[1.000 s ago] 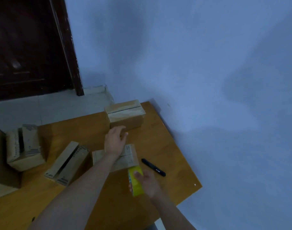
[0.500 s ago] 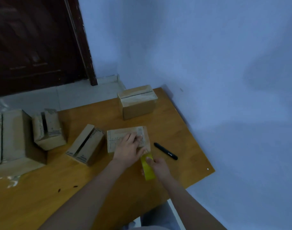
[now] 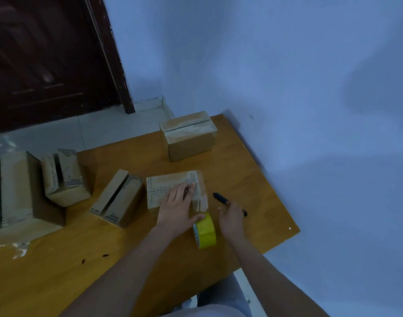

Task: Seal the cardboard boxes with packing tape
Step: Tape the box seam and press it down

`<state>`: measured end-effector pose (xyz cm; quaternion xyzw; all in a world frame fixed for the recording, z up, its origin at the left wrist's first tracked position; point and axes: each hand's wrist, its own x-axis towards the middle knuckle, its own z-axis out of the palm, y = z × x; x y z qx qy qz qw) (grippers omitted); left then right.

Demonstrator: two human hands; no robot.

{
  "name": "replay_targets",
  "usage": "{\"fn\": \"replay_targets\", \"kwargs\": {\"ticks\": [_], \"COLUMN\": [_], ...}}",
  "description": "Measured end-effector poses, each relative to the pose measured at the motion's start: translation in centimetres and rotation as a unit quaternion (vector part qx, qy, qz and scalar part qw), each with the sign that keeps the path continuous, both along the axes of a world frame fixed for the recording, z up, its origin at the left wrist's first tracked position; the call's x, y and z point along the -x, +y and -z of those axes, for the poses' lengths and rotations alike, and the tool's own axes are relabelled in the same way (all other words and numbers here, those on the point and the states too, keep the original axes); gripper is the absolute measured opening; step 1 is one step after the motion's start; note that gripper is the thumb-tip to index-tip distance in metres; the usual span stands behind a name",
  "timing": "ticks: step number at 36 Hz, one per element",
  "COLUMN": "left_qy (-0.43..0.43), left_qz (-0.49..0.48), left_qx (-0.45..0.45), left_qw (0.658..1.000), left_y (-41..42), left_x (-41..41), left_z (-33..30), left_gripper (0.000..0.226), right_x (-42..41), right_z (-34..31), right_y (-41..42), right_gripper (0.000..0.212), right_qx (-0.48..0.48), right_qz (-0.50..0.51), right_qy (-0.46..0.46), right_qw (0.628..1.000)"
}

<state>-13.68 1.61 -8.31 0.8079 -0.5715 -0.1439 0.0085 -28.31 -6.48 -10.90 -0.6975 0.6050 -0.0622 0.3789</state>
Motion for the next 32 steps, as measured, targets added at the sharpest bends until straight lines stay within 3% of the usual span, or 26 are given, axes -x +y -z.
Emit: {"fn": "replay_targets", "kwargs": {"ticks": [4, 8, 13, 16, 19, 23, 29, 32], "left_qy": [0.012, 0.022, -0.003, -0.008, -0.011, -0.018, -0.024, -0.030], "left_qz": [0.001, 0.002, 0.016, 0.018, 0.024, 0.030, 0.029, 0.031], "left_qx": [-0.004, -0.014, -0.014, -0.019, -0.021, -0.018, -0.013, -0.012], "left_qw": [1.000, 1.000, 1.000, 1.000, 0.999, 0.999, 0.999, 0.999], "left_y": [0.0, -0.2, 0.0, 0.1, 0.0, 0.0, 0.1, 0.1], "left_x": [-0.1, -0.1, 0.0, 0.0, 0.0, 0.0, 0.0, 0.0], "left_z": [0.1, -0.2, -0.2, -0.2, -0.2, -0.2, -0.1, 0.1], "left_gripper": [0.093, 0.084, 0.082, 0.084, 0.088, 0.091, 0.091, 0.090], "right_x": [0.3, 0.7, 1.6, 3.2, 5.1, 6.1, 3.6, 2.7], "right_z": [1.9, 3.3, 3.1, 1.8, 0.0, -1.9, -2.9, -2.9], "right_y": [-3.9, -5.0, -4.7, -3.9, -3.2, -2.0, -0.6, -0.1], "right_gripper": [0.042, 0.024, 0.020, 0.024, 0.019, 0.023, 0.029, 0.030], "right_qx": [0.089, 0.122, 0.109, 0.086, 0.087, 0.167, 0.269, 0.268], "right_qz": [-0.085, -0.179, -0.207, -0.169, -0.195, -0.302, -0.349, -0.337], "right_qy": [0.190, 0.259, 0.227, 0.103, -0.021, 0.030, 0.107, 0.119], "right_qw": [0.974, 0.941, 0.945, 0.976, 0.977, 0.938, 0.891, 0.895]}}
